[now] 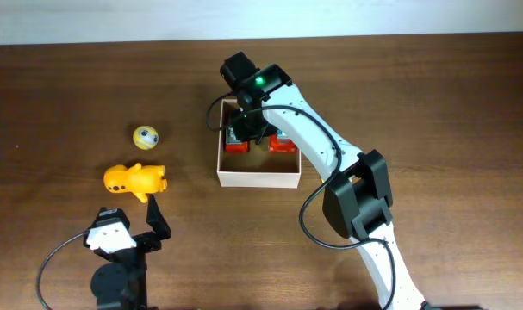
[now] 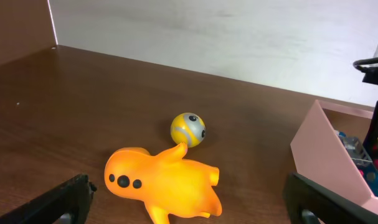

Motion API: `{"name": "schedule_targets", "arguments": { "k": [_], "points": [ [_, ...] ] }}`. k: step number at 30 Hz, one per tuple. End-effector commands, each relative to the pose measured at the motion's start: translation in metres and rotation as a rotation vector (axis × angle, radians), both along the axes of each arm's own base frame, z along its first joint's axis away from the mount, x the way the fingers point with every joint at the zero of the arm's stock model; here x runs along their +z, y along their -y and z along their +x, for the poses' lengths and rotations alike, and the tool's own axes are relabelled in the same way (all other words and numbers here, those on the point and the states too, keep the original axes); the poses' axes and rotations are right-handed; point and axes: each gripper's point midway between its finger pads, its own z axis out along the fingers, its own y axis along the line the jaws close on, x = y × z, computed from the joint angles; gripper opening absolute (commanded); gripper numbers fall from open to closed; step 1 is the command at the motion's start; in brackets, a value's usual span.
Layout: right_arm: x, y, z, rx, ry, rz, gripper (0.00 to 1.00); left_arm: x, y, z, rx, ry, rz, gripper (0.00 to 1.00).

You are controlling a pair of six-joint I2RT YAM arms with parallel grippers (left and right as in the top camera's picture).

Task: Pack container
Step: 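Open the right gripper and push the truck to settle it, then lift the right gripper out and move it to the yellow peg toy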

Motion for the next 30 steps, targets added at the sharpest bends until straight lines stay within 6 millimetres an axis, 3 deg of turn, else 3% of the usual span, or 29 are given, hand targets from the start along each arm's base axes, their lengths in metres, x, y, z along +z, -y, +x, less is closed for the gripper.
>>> {"name": "schedule_targets", "arguments": {
  "k": [1, 11, 15, 22, 24, 26, 30],
  "points": [
    [-0.011, 0.006, 0.002, -0.011, 0.006, -0.05, 0.37, -0.002, 0.002, 0.001, -0.013, 0.003, -0.003, 0.99],
    [-0.01, 0.036, 0.021, -0.066, 0.032, -0.091, 0.37, -0.002, 0.002, 0.001, -0.013, 0.003, -0.003, 0.99],
    [-0.001, 0.051, 0.033, -0.094, 0.055, -0.091, 0.38, -0.002, 0.002, 0.001, -0.013, 0.003, -0.003, 0.99],
    [0.056, 0.062, 0.052, -0.107, 0.145, -0.05, 0.45, -0.002, 0.002, 0.001, -0.013, 0.003, -0.003, 0.99],
    [0.076, 0.066, 0.052, -0.105, 0.166, -0.046, 0.54, -0.002, 0.002, 0.001, -0.013, 0.003, -0.003, 0.99],
    [0.101, 0.084, 0.046, -0.129, 0.181, -0.077, 0.63, -0.002, 0.002, 0.001, -0.013, 0.003, -0.003, 0.99],
    [0.122, 0.122, 0.031, -0.178, 0.156, -0.162, 0.64, -0.002, 0.002, 0.001, -0.013, 0.003, -0.003, 0.99]
  ]
}}
